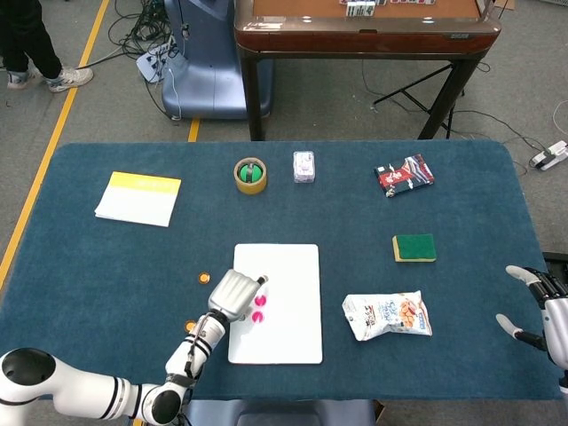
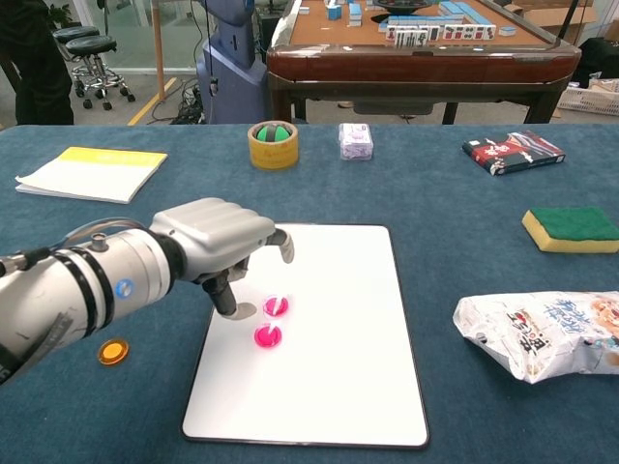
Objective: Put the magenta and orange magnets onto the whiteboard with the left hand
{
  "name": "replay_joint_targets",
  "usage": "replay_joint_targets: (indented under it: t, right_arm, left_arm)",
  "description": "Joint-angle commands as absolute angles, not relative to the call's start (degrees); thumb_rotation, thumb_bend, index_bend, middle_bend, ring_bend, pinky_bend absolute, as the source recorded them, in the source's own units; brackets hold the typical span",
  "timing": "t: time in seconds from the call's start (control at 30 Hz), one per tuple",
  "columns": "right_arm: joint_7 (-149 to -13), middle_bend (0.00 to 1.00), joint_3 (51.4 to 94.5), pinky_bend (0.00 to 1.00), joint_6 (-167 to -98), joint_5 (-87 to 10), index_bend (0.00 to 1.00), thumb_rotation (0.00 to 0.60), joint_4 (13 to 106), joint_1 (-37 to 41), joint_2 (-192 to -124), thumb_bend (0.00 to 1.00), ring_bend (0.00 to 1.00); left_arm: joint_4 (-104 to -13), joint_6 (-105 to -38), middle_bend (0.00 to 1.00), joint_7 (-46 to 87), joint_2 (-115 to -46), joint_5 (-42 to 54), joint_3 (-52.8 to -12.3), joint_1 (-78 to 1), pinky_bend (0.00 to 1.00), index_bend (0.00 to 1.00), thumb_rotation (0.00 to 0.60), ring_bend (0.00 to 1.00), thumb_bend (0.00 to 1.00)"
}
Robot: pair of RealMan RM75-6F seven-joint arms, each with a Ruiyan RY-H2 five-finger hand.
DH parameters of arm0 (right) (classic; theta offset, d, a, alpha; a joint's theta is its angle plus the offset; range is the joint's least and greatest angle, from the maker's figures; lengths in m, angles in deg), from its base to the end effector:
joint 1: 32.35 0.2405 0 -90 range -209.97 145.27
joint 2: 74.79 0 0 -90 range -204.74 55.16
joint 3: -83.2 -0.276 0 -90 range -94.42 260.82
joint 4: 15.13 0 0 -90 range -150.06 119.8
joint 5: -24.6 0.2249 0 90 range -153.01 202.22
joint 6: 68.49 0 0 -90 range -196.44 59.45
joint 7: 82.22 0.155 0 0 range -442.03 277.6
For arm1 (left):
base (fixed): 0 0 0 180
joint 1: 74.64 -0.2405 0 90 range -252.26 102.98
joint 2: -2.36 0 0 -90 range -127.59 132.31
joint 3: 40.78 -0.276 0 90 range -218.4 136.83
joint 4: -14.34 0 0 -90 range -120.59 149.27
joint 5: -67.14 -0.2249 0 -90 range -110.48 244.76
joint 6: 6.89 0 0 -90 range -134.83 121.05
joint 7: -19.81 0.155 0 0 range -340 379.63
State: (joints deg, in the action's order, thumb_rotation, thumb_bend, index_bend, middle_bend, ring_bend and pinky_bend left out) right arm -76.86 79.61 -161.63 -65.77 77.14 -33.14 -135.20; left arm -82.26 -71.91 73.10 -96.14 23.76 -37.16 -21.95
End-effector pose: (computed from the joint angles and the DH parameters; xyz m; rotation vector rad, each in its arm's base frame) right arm -0.3357 -0.1634 0.1929 1.3081 -0.8350 0.9917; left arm -0.0883 0.3060 -0.1006 -2.0913 -0.7333 -0.6571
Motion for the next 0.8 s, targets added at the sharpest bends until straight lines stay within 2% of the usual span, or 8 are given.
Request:
replay_joint_targets:
  t: [0.03,0.3,0.6,0.8]
  right_arm:
    - [-76.94,0.31,79.66,0.42,-161.59,-65.86,0.26,0.600,77.18,-33.11,-135.21,0.06,0.30]
    - [-77.87,0.32,79.67,0.42,-161.10,-65.73,0.26,0.600,77.40,-32.88,-135.49,0.06,0.30]
    - [-78.87,0.32,79.72,0.42,-160.59,-65.64,0.26,0.600,77.71,-32.63,-135.70,0.06,0.30]
    - [-79.30,0.32,79.73,0.42,-160.20,-65.53,0.26,0.600,77.79,-32.43,-135.81,0.06,0.30]
  left_arm:
    - [-84.26,-73.32,1.00,73.23,-94.47,23.01,-38.38,-23.07,1.00,0.34,0.600,1.00,0.31]
    - [-90.49,-76.52,1.00,72.00,-88.50,18.91,-42.58,-26.70,1.00,0.45,0.600,1.00,0.31]
    - [-94.32,-78.37,1.00,70.61,-83.90,13.81,-47.32,-30.64,1.00,0.46,0.600,1.00,0.31]
    - [-93.96,-77.97,1.00,69.67,-83.38,12.27,-48.16,-32.25,1.00,0.46,0.600,1.00,0.31]
